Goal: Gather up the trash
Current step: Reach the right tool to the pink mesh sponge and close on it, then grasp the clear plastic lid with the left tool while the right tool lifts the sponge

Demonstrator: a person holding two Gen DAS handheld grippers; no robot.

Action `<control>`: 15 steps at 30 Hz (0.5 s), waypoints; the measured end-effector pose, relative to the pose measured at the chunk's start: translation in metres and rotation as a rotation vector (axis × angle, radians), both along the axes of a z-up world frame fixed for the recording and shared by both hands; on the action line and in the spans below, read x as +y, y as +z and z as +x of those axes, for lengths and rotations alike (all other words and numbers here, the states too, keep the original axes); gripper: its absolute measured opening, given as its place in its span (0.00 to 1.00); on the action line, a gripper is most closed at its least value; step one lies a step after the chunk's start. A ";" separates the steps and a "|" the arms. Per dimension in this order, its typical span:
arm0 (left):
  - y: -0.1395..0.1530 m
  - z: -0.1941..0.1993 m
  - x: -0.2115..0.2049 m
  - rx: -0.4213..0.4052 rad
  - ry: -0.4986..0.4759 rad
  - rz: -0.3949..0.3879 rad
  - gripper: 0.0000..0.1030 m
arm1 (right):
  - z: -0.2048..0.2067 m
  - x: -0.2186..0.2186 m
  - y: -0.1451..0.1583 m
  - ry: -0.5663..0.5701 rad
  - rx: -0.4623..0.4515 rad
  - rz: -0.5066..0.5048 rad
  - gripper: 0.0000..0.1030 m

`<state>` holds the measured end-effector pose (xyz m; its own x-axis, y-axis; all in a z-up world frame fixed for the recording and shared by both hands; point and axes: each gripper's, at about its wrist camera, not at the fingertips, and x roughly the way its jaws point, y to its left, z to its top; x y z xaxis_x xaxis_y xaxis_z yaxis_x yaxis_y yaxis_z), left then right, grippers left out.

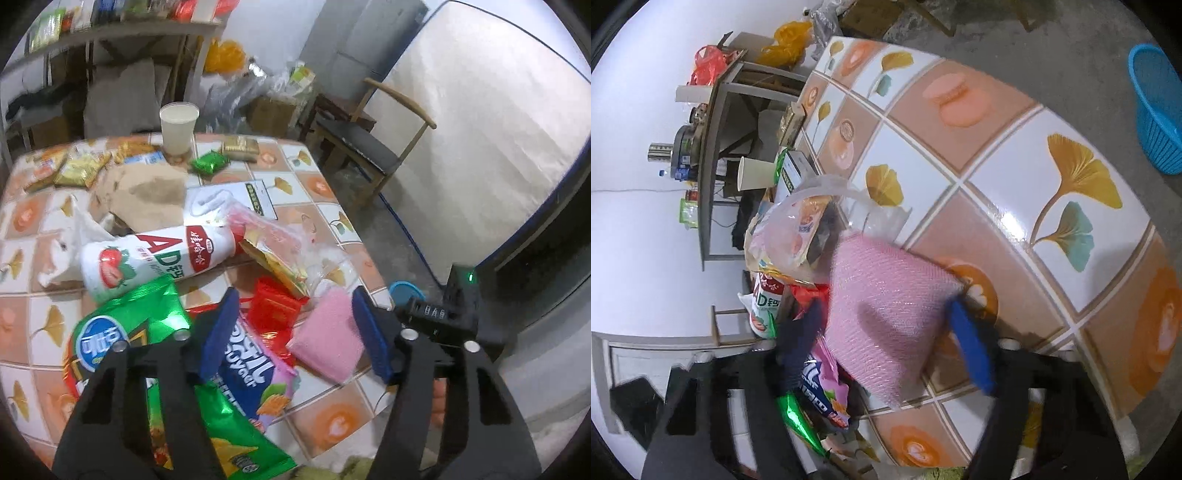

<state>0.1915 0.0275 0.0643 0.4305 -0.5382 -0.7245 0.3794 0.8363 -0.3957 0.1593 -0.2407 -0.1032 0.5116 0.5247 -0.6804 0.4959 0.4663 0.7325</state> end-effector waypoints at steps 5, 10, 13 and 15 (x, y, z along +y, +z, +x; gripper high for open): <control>-0.014 0.028 -0.006 0.114 0.035 -0.039 0.43 | -0.007 -0.009 -0.015 -0.020 -0.008 0.074 0.31; -0.011 0.040 -0.023 0.126 0.023 -0.025 0.37 | -0.011 -0.018 -0.018 -0.009 -0.037 0.095 0.27; -0.016 0.039 -0.039 0.139 -0.013 0.005 0.34 | -0.015 -0.023 -0.016 0.011 -0.052 0.088 0.26; -0.021 0.037 -0.050 0.155 -0.040 0.021 0.33 | -0.015 -0.030 -0.010 0.035 -0.062 0.069 0.26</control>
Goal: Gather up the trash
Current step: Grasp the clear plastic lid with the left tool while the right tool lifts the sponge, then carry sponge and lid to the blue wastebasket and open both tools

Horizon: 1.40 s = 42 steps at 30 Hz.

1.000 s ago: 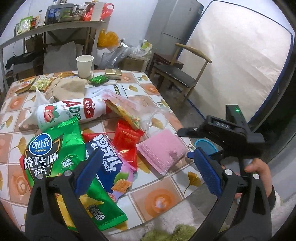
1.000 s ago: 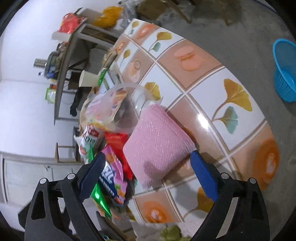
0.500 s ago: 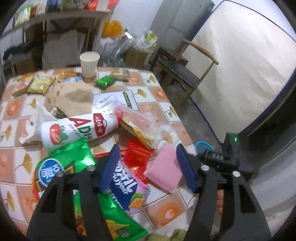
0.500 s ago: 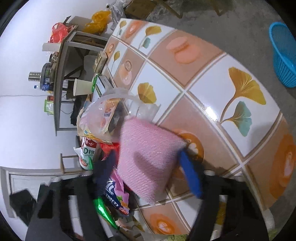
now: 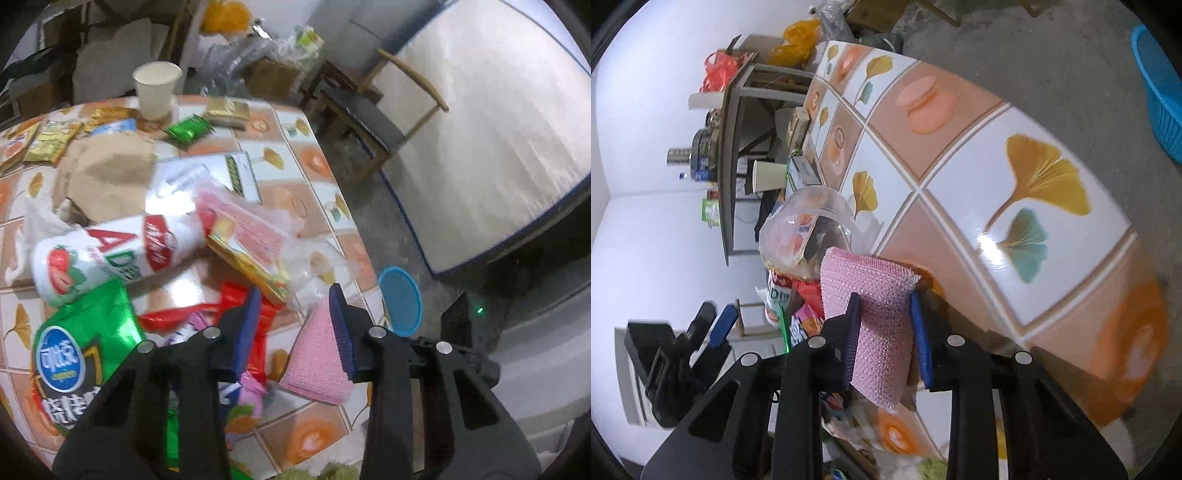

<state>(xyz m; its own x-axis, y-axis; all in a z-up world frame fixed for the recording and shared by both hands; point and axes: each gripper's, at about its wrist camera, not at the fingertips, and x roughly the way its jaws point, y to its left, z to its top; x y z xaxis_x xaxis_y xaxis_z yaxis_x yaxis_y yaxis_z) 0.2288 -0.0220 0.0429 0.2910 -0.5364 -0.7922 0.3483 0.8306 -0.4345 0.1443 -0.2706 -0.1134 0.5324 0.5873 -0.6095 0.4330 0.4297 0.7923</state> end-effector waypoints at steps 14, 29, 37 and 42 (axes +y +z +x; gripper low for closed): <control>-0.039 -0.015 -0.134 -0.385 -0.349 0.630 0.33 | -0.038 -0.053 0.015 -0.015 -0.042 -0.095 0.25; -0.009 -0.019 -0.133 -0.374 -0.330 0.568 0.04 | -0.055 -0.070 0.020 -0.015 -0.123 -0.033 0.22; 0.001 -0.023 -0.173 -0.209 -0.361 0.372 0.04 | -0.098 -0.122 0.040 -0.125 -0.169 -0.064 0.22; -0.012 -0.025 -0.245 -0.125 -0.438 0.293 0.04 | -0.147 -0.185 0.044 -0.282 -0.135 -0.140 0.22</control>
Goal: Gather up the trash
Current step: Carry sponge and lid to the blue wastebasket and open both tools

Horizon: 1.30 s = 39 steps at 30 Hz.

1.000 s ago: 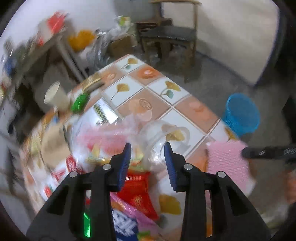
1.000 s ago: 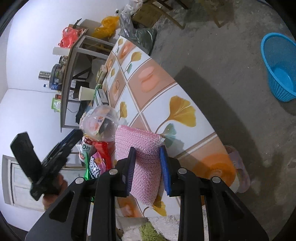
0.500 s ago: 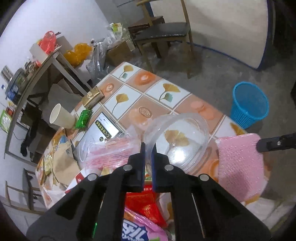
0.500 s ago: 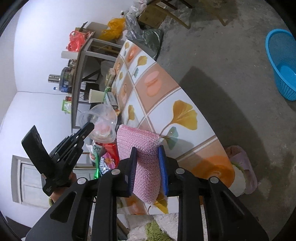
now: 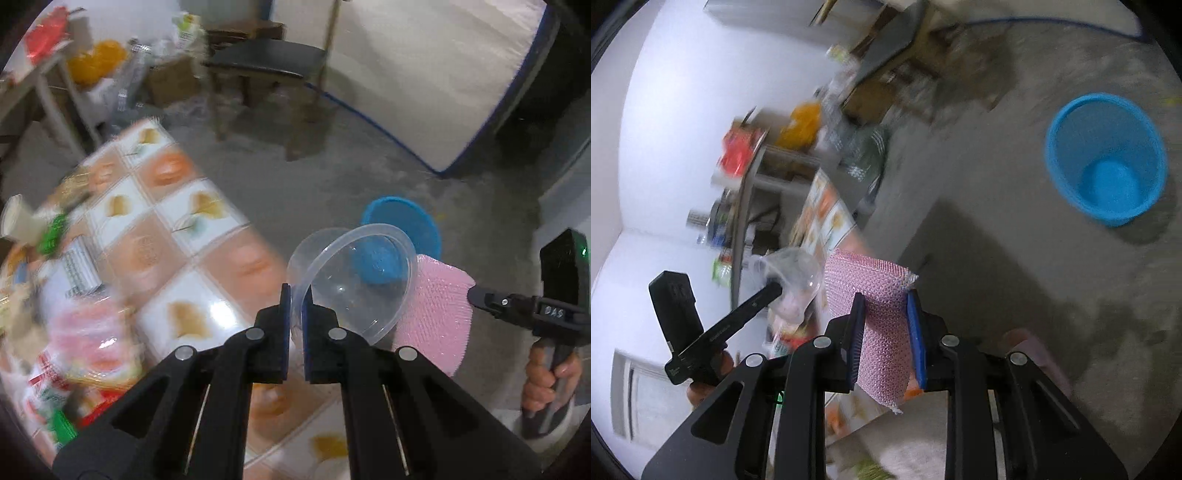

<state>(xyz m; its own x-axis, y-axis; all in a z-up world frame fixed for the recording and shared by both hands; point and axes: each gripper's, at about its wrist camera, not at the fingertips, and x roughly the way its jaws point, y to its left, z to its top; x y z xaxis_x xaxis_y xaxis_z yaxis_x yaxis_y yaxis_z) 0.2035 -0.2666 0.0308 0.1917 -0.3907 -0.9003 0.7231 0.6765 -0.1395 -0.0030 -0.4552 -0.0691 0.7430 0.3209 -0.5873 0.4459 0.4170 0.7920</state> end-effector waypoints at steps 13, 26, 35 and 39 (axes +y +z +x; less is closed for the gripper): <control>-0.109 -0.018 -0.227 0.229 -0.140 0.053 0.04 | -0.053 -0.151 -0.054 -0.371 0.249 -0.099 0.22; -0.139 -0.021 -0.296 0.195 -0.158 -0.007 0.68 | -0.052 -0.215 -0.116 -0.554 0.402 -0.132 0.38; -0.086 -0.031 -0.226 0.077 -0.179 -0.116 0.68 | -0.068 -0.173 -0.071 -0.434 0.399 -0.326 0.58; -0.052 -0.050 -0.189 -0.006 -0.224 -0.113 0.69 | -0.059 -0.136 -0.029 -0.350 0.388 -0.503 0.81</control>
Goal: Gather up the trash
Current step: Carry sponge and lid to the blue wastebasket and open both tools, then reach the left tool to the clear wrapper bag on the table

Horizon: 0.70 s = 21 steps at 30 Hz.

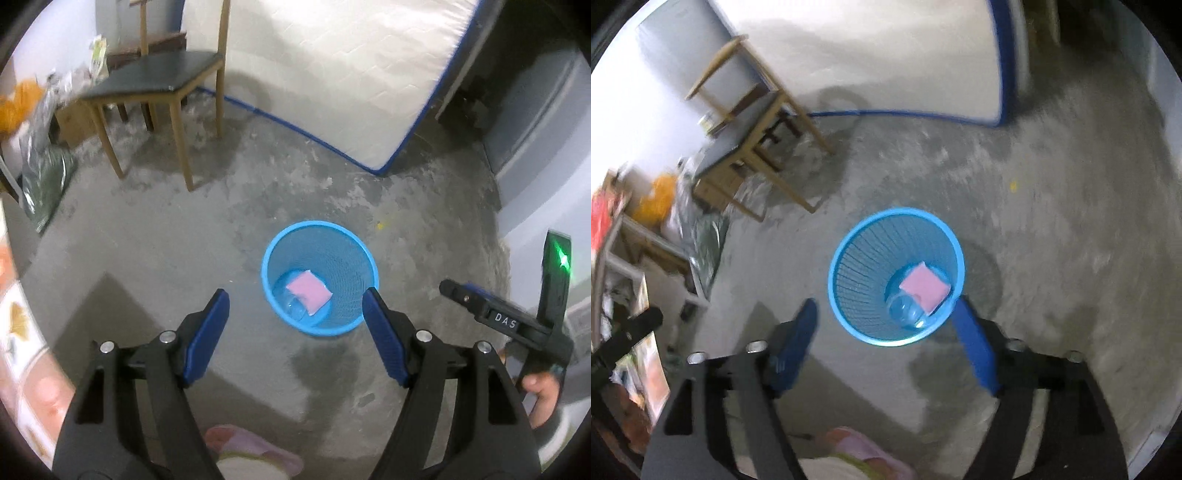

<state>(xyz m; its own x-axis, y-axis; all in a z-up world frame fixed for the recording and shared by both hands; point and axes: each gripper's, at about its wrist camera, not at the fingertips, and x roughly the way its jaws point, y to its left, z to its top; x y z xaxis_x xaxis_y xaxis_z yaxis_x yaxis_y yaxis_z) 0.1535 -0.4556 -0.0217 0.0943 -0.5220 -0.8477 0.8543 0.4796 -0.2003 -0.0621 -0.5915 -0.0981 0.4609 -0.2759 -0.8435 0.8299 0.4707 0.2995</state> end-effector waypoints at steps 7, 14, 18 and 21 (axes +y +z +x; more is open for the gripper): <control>0.046 -0.026 0.076 0.030 -0.038 -0.070 0.85 | 0.024 0.077 0.072 0.120 0.038 -0.308 0.94; 0.072 -0.013 0.175 0.042 0.142 -0.147 0.92 | 0.052 0.141 0.116 0.362 -0.099 -0.416 0.94; 0.080 0.007 0.239 0.051 0.249 -0.160 0.92 | 0.064 0.175 0.136 0.425 -0.187 -0.440 0.94; 0.089 0.024 0.297 0.037 0.351 -0.175 0.92 | 0.078 0.206 0.147 0.487 -0.230 -0.453 0.94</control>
